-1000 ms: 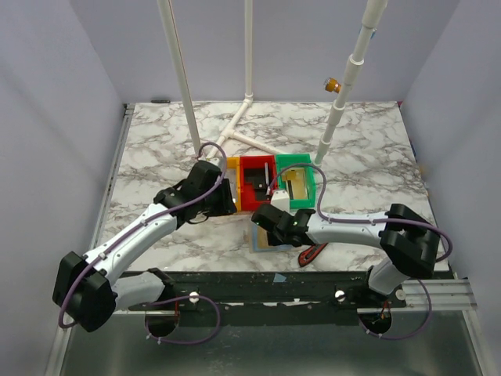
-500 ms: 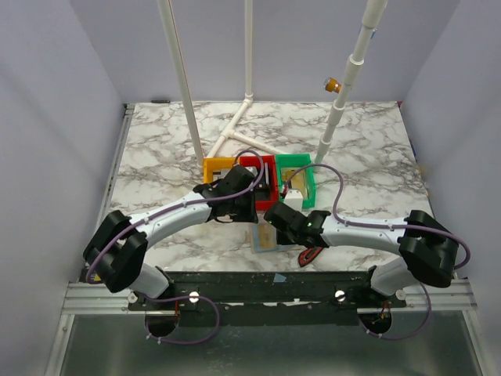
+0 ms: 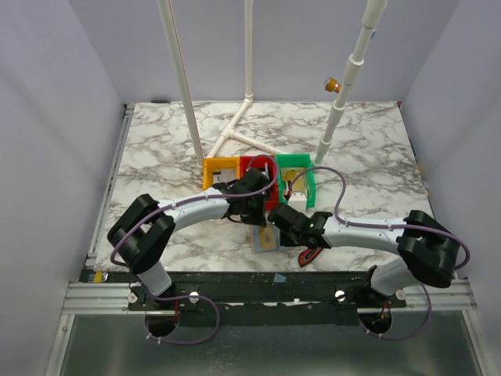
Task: Take the credit cards out of the card holder
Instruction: Remove the credit card from the card holder.
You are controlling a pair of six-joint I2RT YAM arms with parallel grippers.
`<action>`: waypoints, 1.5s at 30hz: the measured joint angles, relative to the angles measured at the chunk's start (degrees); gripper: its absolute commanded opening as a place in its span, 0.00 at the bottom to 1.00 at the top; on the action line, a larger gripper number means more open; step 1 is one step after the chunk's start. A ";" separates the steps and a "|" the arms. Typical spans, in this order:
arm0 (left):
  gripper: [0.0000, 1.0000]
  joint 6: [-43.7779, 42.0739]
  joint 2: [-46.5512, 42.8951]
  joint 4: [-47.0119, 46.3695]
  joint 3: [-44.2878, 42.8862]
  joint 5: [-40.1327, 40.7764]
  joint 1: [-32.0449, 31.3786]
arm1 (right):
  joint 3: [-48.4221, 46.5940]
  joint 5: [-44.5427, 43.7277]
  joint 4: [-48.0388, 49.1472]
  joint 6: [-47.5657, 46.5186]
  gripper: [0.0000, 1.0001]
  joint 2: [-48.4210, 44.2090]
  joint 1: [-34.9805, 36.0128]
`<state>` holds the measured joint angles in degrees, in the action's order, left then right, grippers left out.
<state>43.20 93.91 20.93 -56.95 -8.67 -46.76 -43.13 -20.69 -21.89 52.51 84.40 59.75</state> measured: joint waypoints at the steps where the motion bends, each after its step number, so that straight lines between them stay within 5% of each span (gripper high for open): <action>1: 0.02 0.02 0.33 -0.04 0.00 0.00 -0.09 | 0.17 0.07 0.00 0.02 0.01 -0.07 -0.13; 45: 0.01 3.10 11.96 -0.11 -10.23 -3.34 -6.45 | 0.79 -5.90 -9.49 2.14 0.05 -19.50 -1.05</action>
<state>46.30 105.86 20.82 -67.18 -12.01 -53.21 -42.35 -26.59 -31.38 54.65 64.90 58.70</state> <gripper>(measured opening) 0.009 0.020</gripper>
